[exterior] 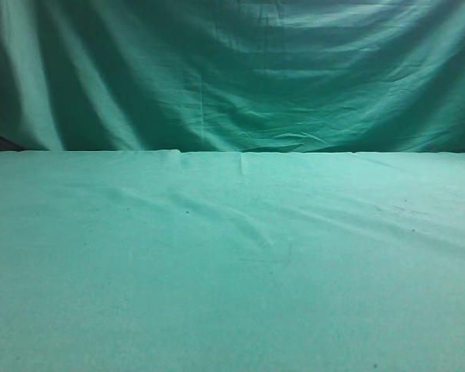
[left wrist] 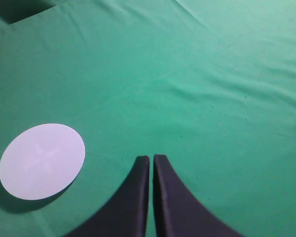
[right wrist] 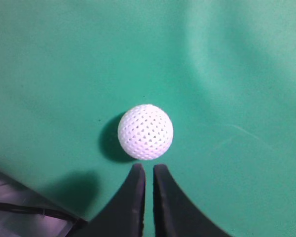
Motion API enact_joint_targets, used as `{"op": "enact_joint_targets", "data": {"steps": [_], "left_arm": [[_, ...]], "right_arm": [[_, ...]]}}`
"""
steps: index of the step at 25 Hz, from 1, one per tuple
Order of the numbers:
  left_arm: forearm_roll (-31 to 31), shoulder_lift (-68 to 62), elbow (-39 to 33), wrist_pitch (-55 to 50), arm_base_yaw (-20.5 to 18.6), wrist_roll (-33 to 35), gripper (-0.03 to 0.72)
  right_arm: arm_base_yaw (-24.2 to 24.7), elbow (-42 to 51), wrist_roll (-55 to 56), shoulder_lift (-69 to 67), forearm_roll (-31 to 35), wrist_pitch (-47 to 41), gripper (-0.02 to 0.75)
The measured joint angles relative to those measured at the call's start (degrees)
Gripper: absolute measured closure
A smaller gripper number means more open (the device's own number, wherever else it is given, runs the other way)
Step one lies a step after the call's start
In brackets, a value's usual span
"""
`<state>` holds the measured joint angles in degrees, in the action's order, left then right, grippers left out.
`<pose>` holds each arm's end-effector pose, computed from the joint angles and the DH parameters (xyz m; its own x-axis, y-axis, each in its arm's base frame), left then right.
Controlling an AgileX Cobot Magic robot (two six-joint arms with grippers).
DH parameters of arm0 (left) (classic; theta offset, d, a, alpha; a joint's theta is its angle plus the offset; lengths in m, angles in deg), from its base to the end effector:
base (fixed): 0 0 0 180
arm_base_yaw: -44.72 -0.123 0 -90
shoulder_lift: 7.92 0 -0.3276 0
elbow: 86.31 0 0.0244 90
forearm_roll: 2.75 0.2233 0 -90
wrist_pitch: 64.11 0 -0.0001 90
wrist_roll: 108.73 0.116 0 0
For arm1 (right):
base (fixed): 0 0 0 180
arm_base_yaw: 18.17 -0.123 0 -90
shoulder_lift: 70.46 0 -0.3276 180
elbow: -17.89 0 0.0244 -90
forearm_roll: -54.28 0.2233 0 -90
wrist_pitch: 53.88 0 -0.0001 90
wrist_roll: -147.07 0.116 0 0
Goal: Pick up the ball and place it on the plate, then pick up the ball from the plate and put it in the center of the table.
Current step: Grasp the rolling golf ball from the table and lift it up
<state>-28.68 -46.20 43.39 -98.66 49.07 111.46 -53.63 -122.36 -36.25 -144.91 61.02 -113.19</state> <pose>0.0600 -0.0335 0.2990 -0.3877 0.3356 -0.8585 0.4310 0.8893 0.1530 0.1065 0.0903 0.2547 -0.8104 -0.5744 -0.1158 -0.5849 0.8049 0.1005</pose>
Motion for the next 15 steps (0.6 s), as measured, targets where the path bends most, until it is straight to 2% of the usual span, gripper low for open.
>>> {"op": "enact_joint_targets", "data": {"steps": [8,15], "left_arm": [[0.4,0.0,0.0,0.0,0.0,0.0,0.688],[1.3,0.0,0.0,0.0,0.0,0.0,0.688]], "right_arm": [[0.0,-0.3,-2.2,-1.9,1.1,0.1,0.685],[0.0,-0.3,-9.7,-4.3,5.3,2.1,0.258]]}}
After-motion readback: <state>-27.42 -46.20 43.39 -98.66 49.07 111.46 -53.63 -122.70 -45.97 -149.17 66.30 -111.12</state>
